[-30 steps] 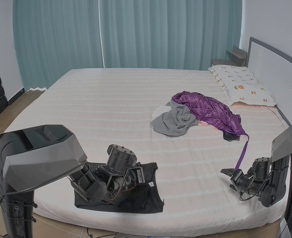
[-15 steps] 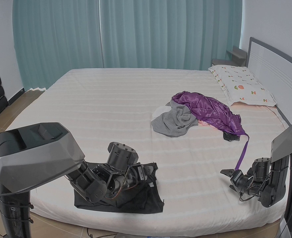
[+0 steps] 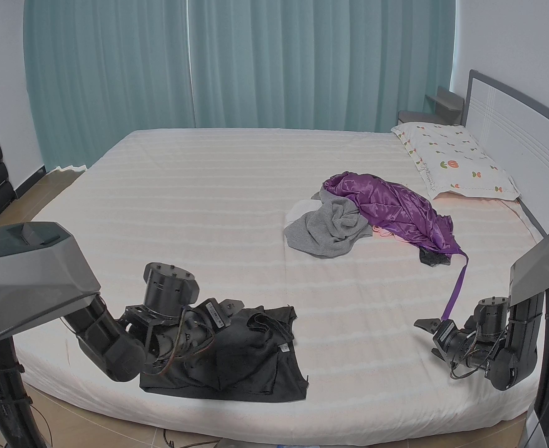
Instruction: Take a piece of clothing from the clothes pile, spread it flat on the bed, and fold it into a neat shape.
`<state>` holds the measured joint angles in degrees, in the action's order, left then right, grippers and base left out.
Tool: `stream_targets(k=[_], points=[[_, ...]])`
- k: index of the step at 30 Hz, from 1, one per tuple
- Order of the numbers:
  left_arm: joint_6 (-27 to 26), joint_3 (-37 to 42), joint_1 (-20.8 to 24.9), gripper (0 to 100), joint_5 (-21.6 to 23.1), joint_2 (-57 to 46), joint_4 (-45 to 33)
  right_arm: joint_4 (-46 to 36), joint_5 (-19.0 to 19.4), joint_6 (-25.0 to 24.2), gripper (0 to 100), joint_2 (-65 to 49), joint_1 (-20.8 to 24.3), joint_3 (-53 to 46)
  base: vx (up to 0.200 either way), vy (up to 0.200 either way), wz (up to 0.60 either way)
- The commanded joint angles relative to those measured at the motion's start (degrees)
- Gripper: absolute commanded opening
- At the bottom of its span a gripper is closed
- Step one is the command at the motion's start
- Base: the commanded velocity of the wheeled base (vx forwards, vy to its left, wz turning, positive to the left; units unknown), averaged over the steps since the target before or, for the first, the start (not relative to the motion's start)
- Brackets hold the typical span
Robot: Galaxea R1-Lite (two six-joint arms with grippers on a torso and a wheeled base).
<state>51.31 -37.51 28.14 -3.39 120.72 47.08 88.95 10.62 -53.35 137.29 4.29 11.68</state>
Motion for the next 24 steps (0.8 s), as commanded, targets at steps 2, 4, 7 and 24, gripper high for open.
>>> stream_targets(k=[2,4,7,24], points=[[2.57,8.33,-6.60,100,6.82,-2.69,4.42,0.78,0.02,0.00,100,0.08,0.02,0.01,0.000,0.200,0.00],[3.71,8.95,-8.98,100,9.28,-2.33,5.21,0.78,0.02,0.00,100,0.08,0.02,0.01,0.000,0.200,0.00],[4.85,9.12,-12.23,100,11.56,-2.25,5.65,0.78,0.02,0.00,100,0.08,0.02,0.01,0.000,0.200,0.00],[4.68,10.35,-16.27,100,16.48,-0.23,5.92,0.78,-0.16,0.79,100,0.08,0.02,0.36,0.000,0.200,0.00]])
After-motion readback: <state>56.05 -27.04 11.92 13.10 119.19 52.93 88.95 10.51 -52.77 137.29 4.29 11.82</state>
